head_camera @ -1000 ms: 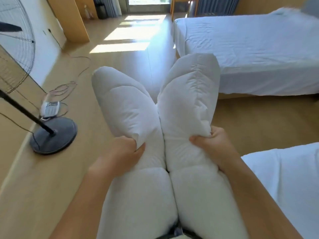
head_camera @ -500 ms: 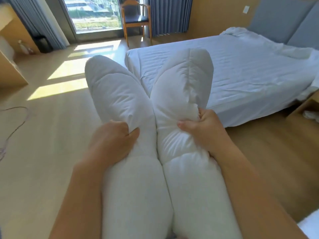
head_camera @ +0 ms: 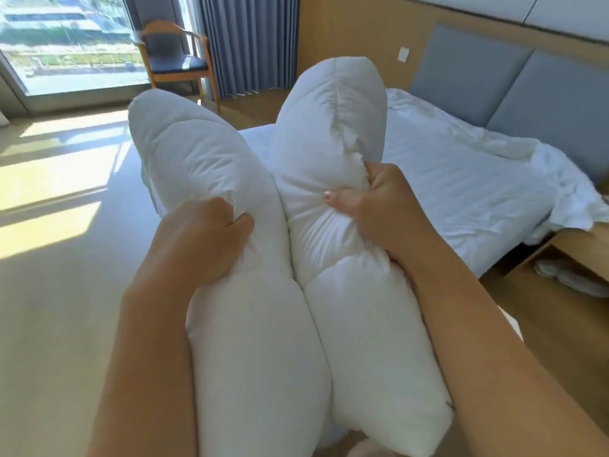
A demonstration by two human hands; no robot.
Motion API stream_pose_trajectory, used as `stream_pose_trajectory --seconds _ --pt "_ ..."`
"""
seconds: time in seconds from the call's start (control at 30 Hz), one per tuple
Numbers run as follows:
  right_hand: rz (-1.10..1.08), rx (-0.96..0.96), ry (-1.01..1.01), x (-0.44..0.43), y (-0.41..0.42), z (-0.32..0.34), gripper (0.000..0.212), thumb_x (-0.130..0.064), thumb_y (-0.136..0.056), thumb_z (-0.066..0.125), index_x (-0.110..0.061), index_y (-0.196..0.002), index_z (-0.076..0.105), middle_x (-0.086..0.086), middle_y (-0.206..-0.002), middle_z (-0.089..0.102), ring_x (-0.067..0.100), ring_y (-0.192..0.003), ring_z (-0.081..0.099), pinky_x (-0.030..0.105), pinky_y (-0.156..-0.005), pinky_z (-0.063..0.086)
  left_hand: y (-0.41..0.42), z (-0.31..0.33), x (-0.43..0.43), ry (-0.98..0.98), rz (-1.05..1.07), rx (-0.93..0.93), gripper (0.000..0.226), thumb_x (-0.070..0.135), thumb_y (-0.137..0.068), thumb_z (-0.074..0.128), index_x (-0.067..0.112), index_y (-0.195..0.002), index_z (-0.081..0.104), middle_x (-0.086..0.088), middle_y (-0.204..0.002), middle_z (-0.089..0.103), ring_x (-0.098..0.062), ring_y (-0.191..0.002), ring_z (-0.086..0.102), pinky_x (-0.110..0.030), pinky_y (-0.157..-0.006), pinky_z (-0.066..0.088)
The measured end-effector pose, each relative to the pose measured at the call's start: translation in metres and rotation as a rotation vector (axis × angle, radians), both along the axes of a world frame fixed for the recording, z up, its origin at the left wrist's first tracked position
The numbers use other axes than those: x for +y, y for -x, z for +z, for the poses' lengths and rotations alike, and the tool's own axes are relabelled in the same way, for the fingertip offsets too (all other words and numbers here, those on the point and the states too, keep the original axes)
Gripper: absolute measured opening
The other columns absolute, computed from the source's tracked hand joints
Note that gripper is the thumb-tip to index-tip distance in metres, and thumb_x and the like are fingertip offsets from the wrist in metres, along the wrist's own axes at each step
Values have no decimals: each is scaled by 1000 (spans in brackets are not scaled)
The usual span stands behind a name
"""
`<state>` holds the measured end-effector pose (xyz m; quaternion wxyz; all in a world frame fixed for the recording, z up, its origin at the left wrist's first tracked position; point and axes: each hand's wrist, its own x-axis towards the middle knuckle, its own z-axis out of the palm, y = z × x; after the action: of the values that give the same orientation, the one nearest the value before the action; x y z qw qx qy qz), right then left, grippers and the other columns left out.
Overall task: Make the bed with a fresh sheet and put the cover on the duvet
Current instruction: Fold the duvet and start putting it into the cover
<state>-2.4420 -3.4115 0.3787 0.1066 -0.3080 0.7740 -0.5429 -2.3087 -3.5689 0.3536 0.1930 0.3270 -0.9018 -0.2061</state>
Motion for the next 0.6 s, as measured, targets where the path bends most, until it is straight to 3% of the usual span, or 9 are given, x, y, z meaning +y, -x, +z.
stream_pose_trajectory --seconds 0.1,0.23,0.33,0.4,0.5,0.53,0.6 --pt "17 24 22 -27 98 11 19 -17 -82 68 -8 -99 69 -4 -77 69 15 -79 67 27 -73 52 94 13 -26 54 2 16 42 36 -88 49 7 -57 50 -5 -62 50 -16 -59 45 -27 -49 25" --pt "118 90 81 -62 236 15 17 -15 -82 67 1 -88 65 17 -73 60 29 -68 60 32 -64 50 221 20 -48 99 96 57 44 35 -87 50 9 -52 44 -6 -59 48 -17 -57 44 -28 -49 23" --pt "216 98 118 -89 340 17 18 -12 -83 66 6 -86 62 29 -82 64 35 -69 63 38 -63 53 318 23 -59 118 174 50 45 33 -88 49 10 -51 42 -5 -58 46 -16 -56 42 -28 -49 22" --pt "259 55 142 -110 407 20 16 -10 -83 67 6 -83 62 25 -78 64 25 -67 62 33 -62 51 379 28 -72 113 218 27 45 32 -89 48 9 -51 41 -4 -56 46 -16 -55 42 -29 -49 22" --pt "318 -27 159 -145 499 17 5 -10 -82 67 -8 -78 67 0 -67 66 11 -66 64 22 -60 51 461 26 -101 103 279 19 45 34 -88 47 10 -49 41 -2 -53 46 -15 -54 42 -28 -48 22" --pt "331 -35 172 -158 529 8 1 -12 -83 67 -12 -82 68 -5 -69 67 9 -68 65 21 -63 52 487 16 -114 84 291 20 45 35 -87 46 10 -50 42 -2 -52 47 -16 -55 44 -28 -49 23" --pt "255 102 53 -189 579 -30 21 -23 -86 65 -11 -102 63 -3 -82 68 15 -80 66 29 -72 52 536 -23 -134 0 347 22 43 40 -89 43 9 -60 52 -4 -61 57 -23 -64 53 -30 -53 29"
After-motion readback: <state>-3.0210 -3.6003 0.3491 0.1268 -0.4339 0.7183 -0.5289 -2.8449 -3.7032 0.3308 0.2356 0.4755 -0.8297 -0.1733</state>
